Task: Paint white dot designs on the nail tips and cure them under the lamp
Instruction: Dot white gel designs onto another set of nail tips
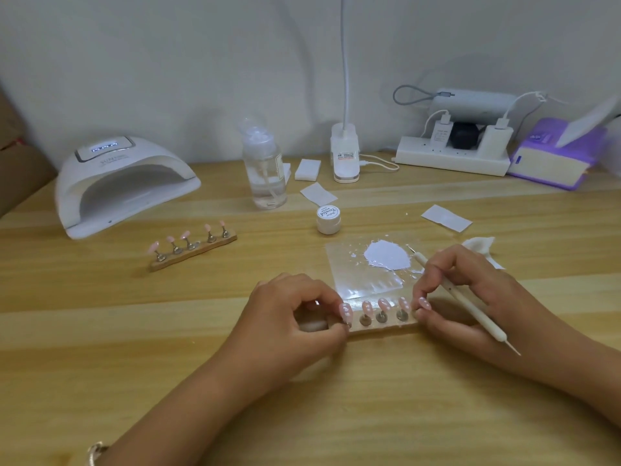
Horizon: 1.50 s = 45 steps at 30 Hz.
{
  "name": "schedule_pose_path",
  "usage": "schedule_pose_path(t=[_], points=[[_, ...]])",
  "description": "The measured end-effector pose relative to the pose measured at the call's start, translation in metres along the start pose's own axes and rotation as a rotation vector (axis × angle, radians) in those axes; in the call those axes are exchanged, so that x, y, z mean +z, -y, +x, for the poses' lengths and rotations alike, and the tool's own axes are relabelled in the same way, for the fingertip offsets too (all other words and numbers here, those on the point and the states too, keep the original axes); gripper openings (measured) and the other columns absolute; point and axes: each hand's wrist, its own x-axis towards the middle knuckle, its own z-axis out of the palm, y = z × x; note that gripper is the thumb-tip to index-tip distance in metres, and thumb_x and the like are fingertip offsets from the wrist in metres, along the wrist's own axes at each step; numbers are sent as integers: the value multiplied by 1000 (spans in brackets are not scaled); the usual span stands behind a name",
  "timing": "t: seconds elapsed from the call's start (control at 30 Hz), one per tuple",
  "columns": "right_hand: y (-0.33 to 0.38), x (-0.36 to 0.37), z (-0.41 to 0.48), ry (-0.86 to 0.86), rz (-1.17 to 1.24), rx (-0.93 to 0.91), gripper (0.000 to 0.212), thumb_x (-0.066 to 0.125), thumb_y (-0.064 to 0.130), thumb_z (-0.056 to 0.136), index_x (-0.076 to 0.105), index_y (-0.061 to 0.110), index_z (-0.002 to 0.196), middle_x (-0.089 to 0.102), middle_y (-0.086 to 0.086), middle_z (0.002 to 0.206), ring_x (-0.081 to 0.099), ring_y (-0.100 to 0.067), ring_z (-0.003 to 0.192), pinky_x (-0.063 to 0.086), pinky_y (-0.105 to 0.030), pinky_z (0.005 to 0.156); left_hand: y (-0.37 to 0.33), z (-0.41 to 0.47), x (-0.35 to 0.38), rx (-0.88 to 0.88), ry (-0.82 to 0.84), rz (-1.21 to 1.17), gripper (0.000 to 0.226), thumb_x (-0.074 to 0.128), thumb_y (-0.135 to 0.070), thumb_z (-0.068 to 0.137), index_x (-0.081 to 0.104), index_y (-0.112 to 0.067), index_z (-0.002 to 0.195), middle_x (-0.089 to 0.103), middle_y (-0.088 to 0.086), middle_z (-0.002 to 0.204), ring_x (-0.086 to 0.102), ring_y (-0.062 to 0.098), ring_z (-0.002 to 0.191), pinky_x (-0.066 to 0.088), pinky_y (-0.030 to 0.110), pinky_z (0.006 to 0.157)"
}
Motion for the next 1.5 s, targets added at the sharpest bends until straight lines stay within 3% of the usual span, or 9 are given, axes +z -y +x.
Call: schedule_pose_path(t=[0.1, 0.2, 0.47, 0.6, 0.7, 0.8, 1.1, 1.5], points=[[1, -1, 0, 11, 37, 5, 23, 71, 19, 87, 51, 25, 98, 67, 3, 91, 65, -18, 88, 46, -19, 80, 1, 1, 1, -9, -15, -46, 5, 72, -34, 67, 73, -29, 69, 69, -17, 73, 60, 11, 77, 44, 19, 72], [1, -1, 0, 10, 24, 7, 23, 70, 19, 86, 51, 24, 98, 66, 4, 91, 65, -18, 89, 45, -18, 81, 2, 2, 3, 1, -28, -40, 6, 72, -34, 69, 72, -28, 69, 68, -17, 74, 60, 11, 77, 41, 16, 70], [-2, -1, -2, 9, 39, 13, 29, 74, 10, 86, 53, 25, 99, 66, 4, 92, 64, -19, 91, 48, -23, 81, 0, 2, 5, 25, -35, 16, 6, 69, -34, 70, 70, -28, 69, 67, -20, 76, 59, 10, 78, 41, 25, 75], [-7, 1, -3, 9, 28, 7, 24, 70, 24, 87, 51, 31, 100, 66, 4, 96, 64, -20, 93, 47, -23, 82, 1, 1, 6, 47, -43, 28, 23, 59, -48, 69, 69, -27, 70, 66, -19, 76, 58, 10, 80, 44, 34, 79], [-14, 3, -4, 9, 10, -5, 22, 68, 31, 87, 51, 33, 102, 66, 6, 99, 64, -20, 95, 49, -26, 82, 2, 2, 6, 63, -41, 39, 24, 57, -48, 69, 68, -27, 71, 66, -15, 76, 59, 11, 83, 46, 39, 83], [-22, 6, -4, -4, 6, -25, 24, 69, 31, 88, 51, 33, 103, 66, 6, 98, 65, -22, 95, 50, -33, 82, 2, 2, 6, 73, -45, 66, 21, 57, -46, 70, 67, -29, 71, 65, -16, 78, 59, 10, 84, 44, 35, 81], [-32, 10, -5, -52, -26, -68, 22, 67, 36, 90, 51, 33, 105, 67, 6, 99, 65, -18, 94, 48, -25, 80, 4, 1, 7, 84, -23, 108, 17, 55, -46, 71, 65, -32, 73, 65, -15, 80, 57, 8, 88, 41, 30, 83], [-30, 10, -5, -49, -13, -53, 26, 70, 26, 87, 51, 34, 104, 67, 6, 98, 65, -19, 93, 50, -28, 79, 2, 1, 7, 108, -39, 97, 11, 57, -42, 72, 66, -34, 74, 66, -15, 82, 59, 10, 88, 43, 32, 81]])
